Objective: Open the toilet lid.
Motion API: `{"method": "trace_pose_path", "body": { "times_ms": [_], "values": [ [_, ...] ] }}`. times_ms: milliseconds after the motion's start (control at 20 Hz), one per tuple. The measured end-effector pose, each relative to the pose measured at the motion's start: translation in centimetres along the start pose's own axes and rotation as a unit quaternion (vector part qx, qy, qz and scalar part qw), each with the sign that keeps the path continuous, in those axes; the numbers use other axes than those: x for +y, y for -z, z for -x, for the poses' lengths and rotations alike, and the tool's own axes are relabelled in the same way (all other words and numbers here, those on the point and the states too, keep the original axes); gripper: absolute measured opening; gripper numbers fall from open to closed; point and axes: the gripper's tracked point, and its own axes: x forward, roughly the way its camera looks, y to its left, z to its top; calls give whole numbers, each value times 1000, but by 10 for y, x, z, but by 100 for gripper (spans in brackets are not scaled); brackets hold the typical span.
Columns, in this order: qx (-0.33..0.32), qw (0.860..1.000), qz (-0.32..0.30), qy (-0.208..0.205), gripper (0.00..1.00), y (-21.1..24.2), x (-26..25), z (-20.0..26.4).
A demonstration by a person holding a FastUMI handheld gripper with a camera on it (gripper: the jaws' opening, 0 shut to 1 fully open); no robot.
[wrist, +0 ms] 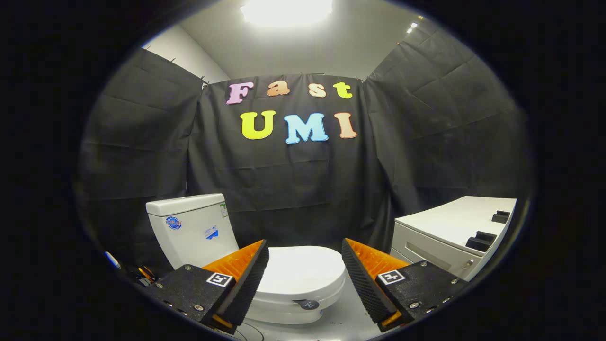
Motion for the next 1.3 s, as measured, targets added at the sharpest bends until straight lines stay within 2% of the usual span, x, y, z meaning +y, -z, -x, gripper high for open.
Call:
{"method": "trace_pose_path", "body": {
  "times_ms": [250, 550, 850, 1300],
  "values": [
    [21, 999, -38, -22, 95, 21, -2, -13],
    [82, 988, -129, -18, 96, 61, -18, -36],
    [148, 957, -249, -3, 95, 111, -20, -44],
    [216, 914, -344, -4, 95, 175, -19, -61]
  ]
}}
